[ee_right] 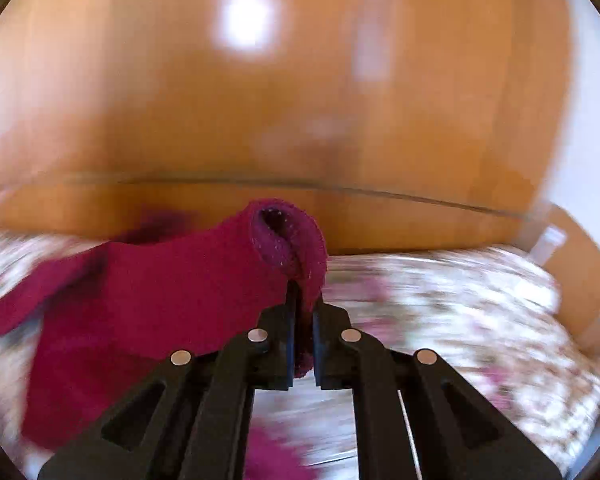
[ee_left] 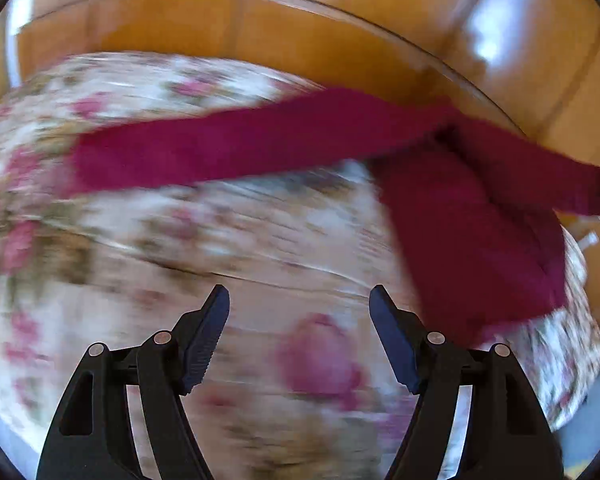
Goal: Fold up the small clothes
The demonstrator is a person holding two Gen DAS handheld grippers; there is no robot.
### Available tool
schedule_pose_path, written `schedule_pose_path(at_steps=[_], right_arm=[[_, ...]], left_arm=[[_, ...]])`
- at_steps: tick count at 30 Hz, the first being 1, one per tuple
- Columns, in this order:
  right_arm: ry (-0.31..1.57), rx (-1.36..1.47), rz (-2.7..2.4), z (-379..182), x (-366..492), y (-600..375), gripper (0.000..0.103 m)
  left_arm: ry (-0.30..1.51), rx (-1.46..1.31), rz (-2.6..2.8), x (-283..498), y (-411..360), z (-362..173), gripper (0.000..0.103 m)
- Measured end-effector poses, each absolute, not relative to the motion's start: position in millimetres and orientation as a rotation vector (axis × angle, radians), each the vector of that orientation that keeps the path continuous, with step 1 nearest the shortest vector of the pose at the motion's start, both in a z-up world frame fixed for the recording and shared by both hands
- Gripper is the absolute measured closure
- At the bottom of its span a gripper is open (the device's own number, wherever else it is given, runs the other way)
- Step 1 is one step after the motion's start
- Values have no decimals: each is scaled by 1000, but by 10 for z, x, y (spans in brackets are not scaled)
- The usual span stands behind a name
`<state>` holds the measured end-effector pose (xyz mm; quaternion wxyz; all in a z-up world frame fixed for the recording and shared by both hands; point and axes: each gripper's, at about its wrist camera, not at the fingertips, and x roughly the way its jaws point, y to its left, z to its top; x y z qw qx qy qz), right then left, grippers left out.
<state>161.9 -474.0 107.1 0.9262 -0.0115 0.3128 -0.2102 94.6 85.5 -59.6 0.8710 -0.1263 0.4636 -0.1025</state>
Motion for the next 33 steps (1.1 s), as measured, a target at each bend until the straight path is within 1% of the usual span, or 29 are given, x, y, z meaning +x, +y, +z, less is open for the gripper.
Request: schedule_pose_path(at_steps=[4, 7, 8, 9, 10, 11, 15, 16, 17, 18, 19, 20, 21, 22, 24, 25, 26, 27, 28, 29, 33], right_arm=[[692, 22, -686, 936, 1810, -5678, 98], [743, 102, -735, 716, 1921, -6095, 96], [754, 140, -717, 633, 1912, -6178, 86], [759, 163, -710, 592, 1859, -6224, 55], [751, 194, -698, 515, 1796, -6238, 32], [727, 215, -670, 426, 1750, -6124, 12], [774, 323, -445, 122, 1285, -5940, 12], [801, 360, -359, 18, 1131, -5802, 12], [821, 385, -289, -70, 1038, -5675, 11], [853, 412, -194, -203, 936, -5505, 10], [877, 421, -145, -288, 902, -5369, 10], [899, 420, -109, -376, 871, -5207, 10], [916, 413, -84, -457, 869, -5073, 10], [931, 401, -69, -552, 887, -4946, 10], [967, 412, -45, -720, 979, -4797, 12], [981, 404, -43, -769, 1015, -4734, 16], [1004, 374, -57, -831, 1050, -4698, 42], [1024, 347, -74, -808, 1061, -4618, 74], [1030, 350, -68, -768, 1067, -4584, 85], [1019, 348, -62, -673, 1032, -4546, 91], [935, 355, 31, -211, 685, -4489, 95]], left_arm=[[1035, -271, -314, 1020, 367, -721, 32], [1076, -295, -369, 1060, 89, -790, 32], [1085, -290, -379, 1087, -20, -810, 32], [1090, -278, -376, 1117, -96, -829, 32], [1093, -271, -371, 1130, -147, -841, 32], [1095, -266, -370, 1159, -207, -863, 32], [1096, -252, -361, 1203, -299, -912, 33], [1093, -255, -359, 1215, -324, -920, 40], [1093, -256, -360, 1215, -326, -915, 54], [1097, -255, -362, 1213, -284, -921, 60], [1099, -258, -361, 1228, -270, -927, 67], [1102, -273, -361, 1250, -239, -926, 77], [1106, -286, -366, 1265, -213, -926, 84], [1112, -301, -374, 1278, -182, -921, 94], [1109, -297, -380, 1288, -167, -877, 96], [1102, -286, -382, 1278, -166, -861, 96], [1090, -268, -381, 1266, -172, -815, 97], [1080, -259, -380, 1254, -161, -773, 97], [1061, -255, -384, 1230, -138, -699, 97], [1046, -257, -387, 1206, -99, -648, 97], [979, -269, -397, 1089, 91, -361, 98]])
